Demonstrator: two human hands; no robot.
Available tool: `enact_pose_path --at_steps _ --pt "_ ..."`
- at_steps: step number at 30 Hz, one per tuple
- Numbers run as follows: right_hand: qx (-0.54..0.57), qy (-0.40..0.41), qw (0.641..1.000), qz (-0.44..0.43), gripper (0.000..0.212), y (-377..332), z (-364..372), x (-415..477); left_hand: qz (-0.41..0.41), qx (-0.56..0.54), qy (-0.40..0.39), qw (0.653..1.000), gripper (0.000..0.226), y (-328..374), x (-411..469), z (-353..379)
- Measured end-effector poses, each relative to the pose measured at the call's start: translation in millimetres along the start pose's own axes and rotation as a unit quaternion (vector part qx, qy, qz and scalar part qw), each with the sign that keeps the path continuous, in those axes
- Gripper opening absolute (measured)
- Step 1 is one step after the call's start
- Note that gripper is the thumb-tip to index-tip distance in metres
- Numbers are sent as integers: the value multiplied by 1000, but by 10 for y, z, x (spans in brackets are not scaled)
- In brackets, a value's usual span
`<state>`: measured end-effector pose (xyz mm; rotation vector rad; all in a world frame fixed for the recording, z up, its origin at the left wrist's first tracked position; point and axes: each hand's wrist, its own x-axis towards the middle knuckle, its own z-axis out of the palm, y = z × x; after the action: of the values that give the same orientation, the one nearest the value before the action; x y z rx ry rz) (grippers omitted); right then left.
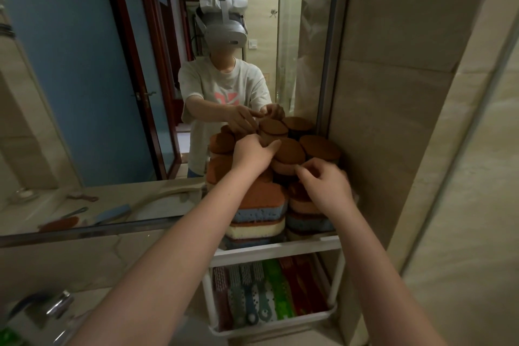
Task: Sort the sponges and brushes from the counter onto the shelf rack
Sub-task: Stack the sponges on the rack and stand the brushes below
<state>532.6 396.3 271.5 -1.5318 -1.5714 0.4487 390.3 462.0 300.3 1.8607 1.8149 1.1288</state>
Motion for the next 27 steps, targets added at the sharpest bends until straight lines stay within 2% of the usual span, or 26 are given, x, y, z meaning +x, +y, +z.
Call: enact_pose_path --at_steps 4,9,15,21,27 --pt "-3 11 1000 -14 19 -147 -10 -58 16 -40 48 998 38 -91 -200 -158" --pt "20 14 1000 -15 27 -381 116 -223 24 -150 46 987 30 -362 -500 -476" --pt "40 -4 997 -62 25 -919 582 -693 8 -192 70 979 19 -837 -923 -1063" --pt "50 -78 993 -75 26 -1452 1424 -1158 -51 -182 100 977 20 -1681 -1372 -1745" --pt "67 -200 975 -68 20 -1903 2507 -1723 -151 -154 129 968 17 -2790 -1868 -2406"
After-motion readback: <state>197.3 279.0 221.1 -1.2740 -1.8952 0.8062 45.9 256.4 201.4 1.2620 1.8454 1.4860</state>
